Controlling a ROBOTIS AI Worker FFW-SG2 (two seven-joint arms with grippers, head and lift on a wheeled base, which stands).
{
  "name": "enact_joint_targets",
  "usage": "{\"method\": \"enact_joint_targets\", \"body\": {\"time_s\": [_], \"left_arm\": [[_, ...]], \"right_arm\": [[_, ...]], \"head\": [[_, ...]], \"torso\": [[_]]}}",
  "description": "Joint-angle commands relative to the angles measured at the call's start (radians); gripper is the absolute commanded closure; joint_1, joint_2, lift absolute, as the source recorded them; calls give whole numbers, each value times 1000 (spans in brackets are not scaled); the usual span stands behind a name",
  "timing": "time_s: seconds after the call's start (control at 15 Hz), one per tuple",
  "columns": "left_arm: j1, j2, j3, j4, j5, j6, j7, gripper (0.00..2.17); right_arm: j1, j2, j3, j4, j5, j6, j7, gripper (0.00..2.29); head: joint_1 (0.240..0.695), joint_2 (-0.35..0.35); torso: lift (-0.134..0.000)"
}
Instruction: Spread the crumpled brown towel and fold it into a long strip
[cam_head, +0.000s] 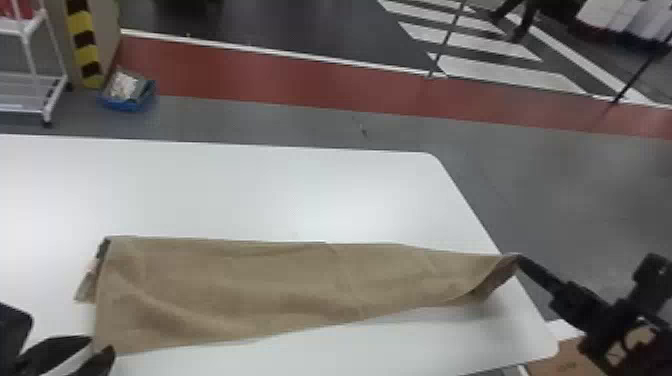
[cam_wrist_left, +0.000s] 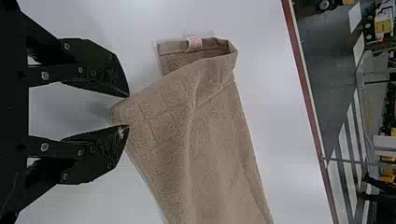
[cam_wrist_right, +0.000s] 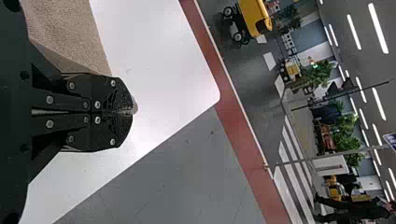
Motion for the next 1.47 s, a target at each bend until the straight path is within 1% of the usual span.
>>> {"method": "enact_joint_targets", "body": {"time_s": [0.0,0.2,0.27,0.33,0.4,0.47,0.53,0.8,0.87,1.0,1.13,1.2,1.27,1.4], "left_arm": [[-2,-3,-6,8,-1,-1,-3,772],[-9,-3,-10,14,-4,-1,-9,782],[-13,-3,-10,17,-7,-1,-26,1096],[-13,0,-7,13,-7,-1,-31,1541],[-12,2,-3,5,-7,-1,-40,1808],[-5,2,7,-7,-1,-8,-43,1922],[-2,2,19,-24,12,-11,-46,1926],[1,-2,74,-87,102,-1,-69,1926],[1,-3,100,-99,145,-8,-67,1926],[-9,-5,186,-118,308,-20,-87,1926],[-44,-23,275,-125,487,-20,-112,1926],[-59,-28,301,-125,550,-20,-114,1926],[-78,-29,321,-134,604,-11,-124,1926],[-107,-29,375,-148,720,14,-135,1926]], "right_arm": [[0,0,2,-1,0,0,0,1511],[0,0,1,-2,0,0,0,1511],[0,2,1,-2,0,0,0,1511],[0,2,-1,-4,0,0,0,1511],[0,2,-1,-7,-2,0,0,1511],[0,2,-2,-10,-2,0,0,1511],[0,2,-2,-11,-3,0,0,1511],[0,0,-13,-40,-11,13,0,1511],[0,0,-19,-59,-23,19,2,1511],[3,-3,-44,-109,-43,56,17,1511],[-3,-18,-82,-162,-95,120,23,1511],[-9,-24,-110,-182,-120,160,29,1511],[-20,-27,-146,-215,-160,200,31,1511],[-35,-50,-212,-269,-233,276,44,1511]], "head": [[695,-350],[695,-350],[695,-350],[695,-350],[695,-350],[695,-350],[695,-350],[695,-350],[695,-350],[695,-350],[695,-350],[695,-350],[695,-350],[695,-350]], "torso": [[-123],[-123],[-123],[-123],[-123],[-123],[-123],[-123],[-123],[-123],[-123],[-123],[-123],[-123]]}}
